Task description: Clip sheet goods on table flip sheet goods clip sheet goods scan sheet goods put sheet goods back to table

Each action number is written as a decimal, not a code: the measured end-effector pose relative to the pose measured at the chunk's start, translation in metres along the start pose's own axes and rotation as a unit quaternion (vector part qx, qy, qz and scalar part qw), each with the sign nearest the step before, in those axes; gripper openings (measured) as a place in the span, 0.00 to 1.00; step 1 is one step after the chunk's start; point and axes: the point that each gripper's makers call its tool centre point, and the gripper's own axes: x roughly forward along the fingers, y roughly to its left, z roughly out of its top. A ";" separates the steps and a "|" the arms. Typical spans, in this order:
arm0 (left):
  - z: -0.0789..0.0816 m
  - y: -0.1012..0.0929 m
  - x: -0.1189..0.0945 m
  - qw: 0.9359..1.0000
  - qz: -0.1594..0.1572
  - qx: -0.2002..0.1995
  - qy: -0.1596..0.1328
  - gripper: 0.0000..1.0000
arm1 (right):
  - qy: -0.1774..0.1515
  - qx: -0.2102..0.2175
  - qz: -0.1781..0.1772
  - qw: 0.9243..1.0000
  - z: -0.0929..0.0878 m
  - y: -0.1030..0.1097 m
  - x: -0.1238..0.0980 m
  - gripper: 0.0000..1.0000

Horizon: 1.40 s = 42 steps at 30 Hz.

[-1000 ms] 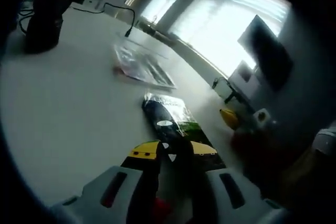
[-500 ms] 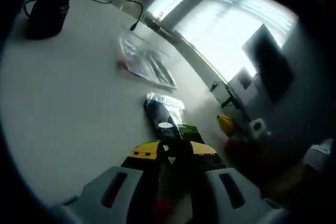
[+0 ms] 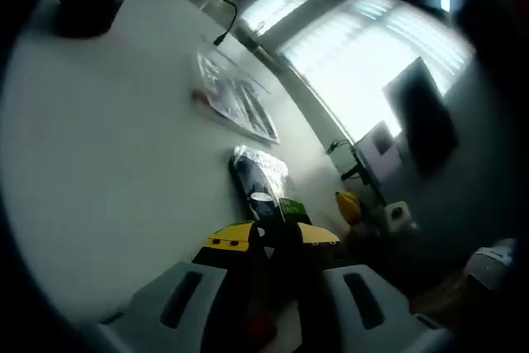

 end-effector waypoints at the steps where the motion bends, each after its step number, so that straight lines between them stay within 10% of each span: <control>1: 0.000 -0.001 0.000 1.000 -0.001 -0.001 -0.001 0.11 | 0.001 0.000 0.000 1.000 0.000 0.000 0.000 0.00; 42: 0.012 -0.016 -0.002 0.999 0.012 -0.021 -0.023 0.00 | 0.010 -0.029 -0.001 1.000 -0.001 0.003 0.000 0.00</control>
